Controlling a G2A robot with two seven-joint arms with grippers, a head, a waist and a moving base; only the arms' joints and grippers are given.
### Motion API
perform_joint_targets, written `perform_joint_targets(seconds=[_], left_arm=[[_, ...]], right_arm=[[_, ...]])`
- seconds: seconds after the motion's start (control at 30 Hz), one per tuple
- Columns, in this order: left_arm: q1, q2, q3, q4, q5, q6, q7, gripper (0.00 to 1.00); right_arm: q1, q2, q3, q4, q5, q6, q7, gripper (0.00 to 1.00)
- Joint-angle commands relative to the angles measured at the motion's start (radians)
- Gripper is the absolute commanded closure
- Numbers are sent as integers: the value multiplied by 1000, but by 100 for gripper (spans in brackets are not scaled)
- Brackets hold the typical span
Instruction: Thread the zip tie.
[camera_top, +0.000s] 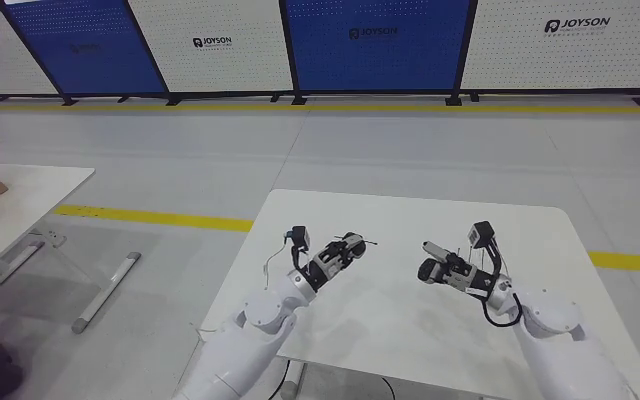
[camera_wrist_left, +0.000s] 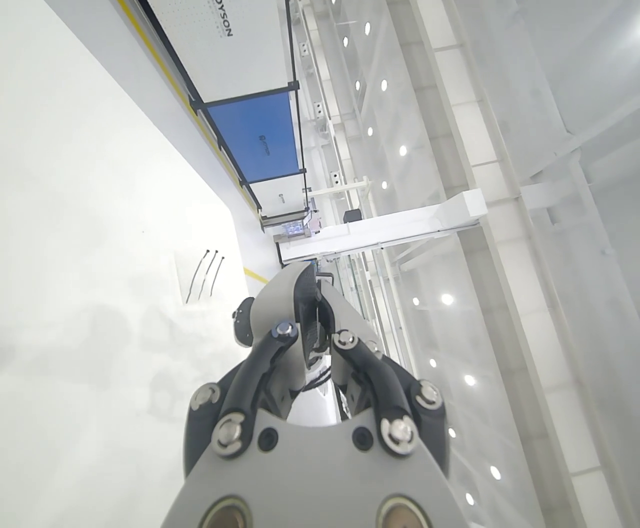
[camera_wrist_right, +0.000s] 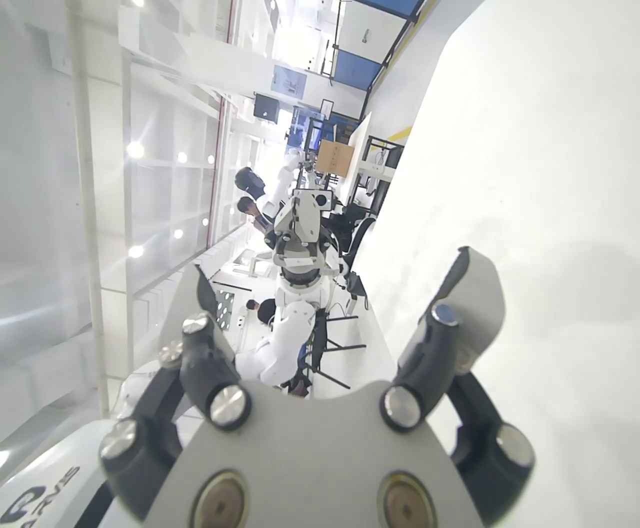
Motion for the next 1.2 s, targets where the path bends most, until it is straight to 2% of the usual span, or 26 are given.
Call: perform_joint_targets(seconds=[0.0, 0.3, 0.43, 0.57, 0.7, 0.93, 1.03, 1.17], left_arm=[[9, 6, -8, -11, 21, 26, -35, 100], [9, 6, -8, -11, 21, 26, -35, 100], [23, 6, -13, -45, -13, 10, -36, 100], [45, 12, -51, -112, -77, 0, -62, 100], [96, 22, -98, -221, -108, -19, -102, 100], [169, 36, -181, -365, -141, -32, -133, 100], [196, 40, -206, -416, -145, -40, -142, 100], [220, 43, -225, -449, -150, -34, -137, 100]], right_arm=[[-13, 7, 19, -14, -8, -1, 22, 0], [-13, 7, 19, -14, -8, -1, 22, 0], [-13, 7, 19, -14, -8, -1, 22, 0], [-13, 7, 19, -14, -8, -1, 22, 0], [-13, 7, 19, -14, -8, -1, 22, 0], [-13, 7, 19, -14, -8, -1, 22, 0], [-13, 7, 19, -14, -8, -1, 22, 0], [-13, 7, 19, -14, -8, -1, 22, 0]])
